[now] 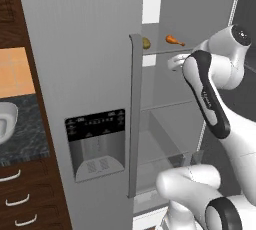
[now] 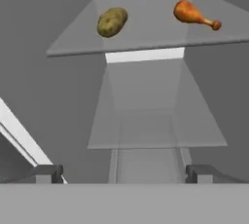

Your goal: Place one potato and one chicken drumstick in each tupperware on the nearby counter, to pack two identical lunches.

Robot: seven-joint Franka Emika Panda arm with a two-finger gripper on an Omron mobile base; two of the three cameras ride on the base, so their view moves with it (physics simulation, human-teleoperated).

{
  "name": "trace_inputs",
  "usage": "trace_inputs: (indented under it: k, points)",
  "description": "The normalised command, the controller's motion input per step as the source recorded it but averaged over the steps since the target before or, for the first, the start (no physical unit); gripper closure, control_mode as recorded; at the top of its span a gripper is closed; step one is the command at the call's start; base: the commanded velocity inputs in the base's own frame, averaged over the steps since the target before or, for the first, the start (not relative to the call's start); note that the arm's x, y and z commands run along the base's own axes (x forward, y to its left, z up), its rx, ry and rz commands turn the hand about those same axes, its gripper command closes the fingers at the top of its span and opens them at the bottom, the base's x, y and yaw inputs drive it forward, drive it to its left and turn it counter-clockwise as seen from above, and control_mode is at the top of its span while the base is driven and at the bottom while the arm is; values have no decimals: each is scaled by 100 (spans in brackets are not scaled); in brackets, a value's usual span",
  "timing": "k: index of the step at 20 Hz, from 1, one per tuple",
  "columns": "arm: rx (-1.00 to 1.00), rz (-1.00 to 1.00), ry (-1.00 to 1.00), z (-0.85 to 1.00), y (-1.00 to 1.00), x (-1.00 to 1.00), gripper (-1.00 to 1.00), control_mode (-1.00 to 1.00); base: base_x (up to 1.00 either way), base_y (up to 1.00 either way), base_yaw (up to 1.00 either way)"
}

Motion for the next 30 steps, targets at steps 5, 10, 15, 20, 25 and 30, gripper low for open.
trace_inputs:
  k: [5,10,15,20,25,30]
  points:
    - [1,0,0,33,10,99,-100,-100,0,0,0]
    - [0,0,-1,56,30,100,-100,-100,0,0,0]
    - [0,0,0,1,23,100,-100,-100,0,0,0]
    - [0,1,0,-14,19,73,-100,-100,0,0,0]
    - [0,3,3,-14,18,40,-100,-100,0,0,0]
    - [0,1,15,-35,1,12,-100,-100,0,0,0]
